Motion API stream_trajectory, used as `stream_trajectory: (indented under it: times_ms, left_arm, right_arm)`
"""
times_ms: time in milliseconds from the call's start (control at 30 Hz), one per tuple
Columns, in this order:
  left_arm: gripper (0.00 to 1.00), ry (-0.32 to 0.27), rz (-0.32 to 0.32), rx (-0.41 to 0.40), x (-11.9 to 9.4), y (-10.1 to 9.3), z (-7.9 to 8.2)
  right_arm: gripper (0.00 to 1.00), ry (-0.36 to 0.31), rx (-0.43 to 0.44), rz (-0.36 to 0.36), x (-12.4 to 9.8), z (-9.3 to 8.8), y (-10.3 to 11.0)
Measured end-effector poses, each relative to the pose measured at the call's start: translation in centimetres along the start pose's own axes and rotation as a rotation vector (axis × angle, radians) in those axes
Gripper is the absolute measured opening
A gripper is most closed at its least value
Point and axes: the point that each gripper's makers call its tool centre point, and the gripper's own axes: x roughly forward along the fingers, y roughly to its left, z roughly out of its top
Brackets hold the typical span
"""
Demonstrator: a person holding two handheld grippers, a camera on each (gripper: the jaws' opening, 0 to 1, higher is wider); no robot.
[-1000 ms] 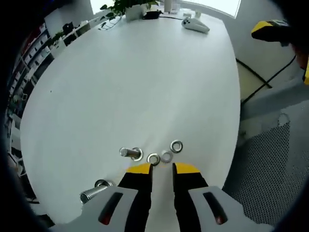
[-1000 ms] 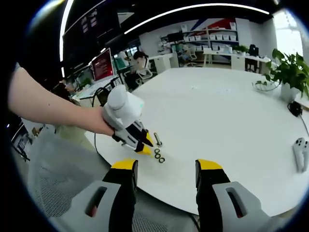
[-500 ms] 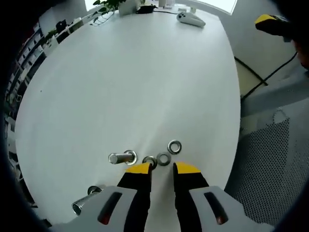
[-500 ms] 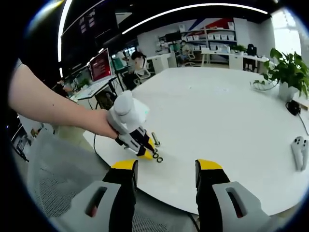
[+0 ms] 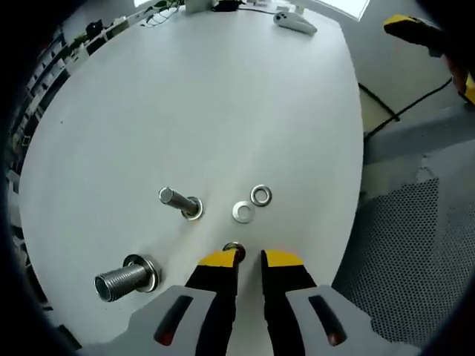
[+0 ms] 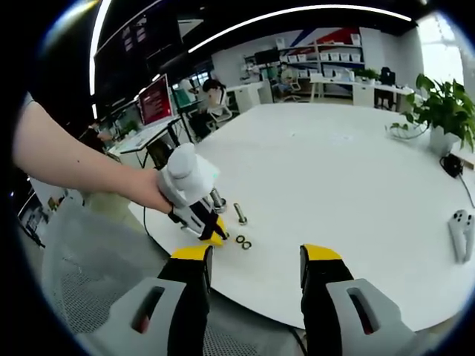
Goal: Place the washer onto the threaded stud by aligning its center hole with the stud, sliding it down to the base, and recovering from edge contact or off-axis alignment until the washer reaches the visible bottom stop.
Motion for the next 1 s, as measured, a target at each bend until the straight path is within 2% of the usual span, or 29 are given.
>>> stream_trajectory:
  times_ms: [33, 100, 233, 300, 367, 533, 633, 667, 700, 1000]
  left_arm:
    - [0.1, 0.012, -0.008, -0.007, -0.1, -0.1, -0.4]
    - [0.1, 0.012, 0.022, 0.009, -0.5, 0.3, -0.7]
    - [0.11, -0.029, 0.069, 0.011, -1.2, 1.3, -0.2]
    - [0.12, -0.029, 0.082, 0.028, -1.3, 1.5, -0.1]
    - [0.16, -0.022, 0.08, 0.022, -1.2, 1.5, -0.2]
    - [0.17, 0.012, 0.076, 0.059, -0.6, 1.1, -0.7]
    - [0.16, 0.053, 0.08, 0.11, -0.3, 0.8, -1.4]
    - [0.16, 0.043, 0.105, 0.143, -0.3, 1.1, -1.1]
    - [0.16, 0.045, 0.1, 0.149, -0.3, 1.0, -1.1]
    - [0.15, 0.053, 0.099, 0.11, -0.4, 1.1, -1.0]
  right_arm:
    - [0.5, 0.001, -0.002, 0.0, 0.0, 0.0, 0.0]
    - [0.5, -0.003, 0.0, 0.001, 0.0, 0.0, 0.0]
    - [0.5, -0.008, 0.004, -0.002, -0.1, 0.1, 0.0]
    - [0.5, -0.007, 0.003, -0.002, -0.1, 0.1, -0.1]
    - [0.5, -0.007, 0.001, 0.0, -0.1, 0.2, 0.0]
    - [0.5, -0.006, 0.004, -0.003, -0.1, 0.1, -0.1]
    - [0.5, -0.007, 0.007, -0.004, -0.1, 0.1, -0.1]
    - [0.5, -0.006, 0.005, -0.004, -0.1, 0.1, -0.1]
    - [0.5, -0.006, 0.004, -0.004, -0.1, 0.1, -0.1]
    - [0.49, -0.003, 0.003, -0.006, 0.0, 0.1, -0.2]
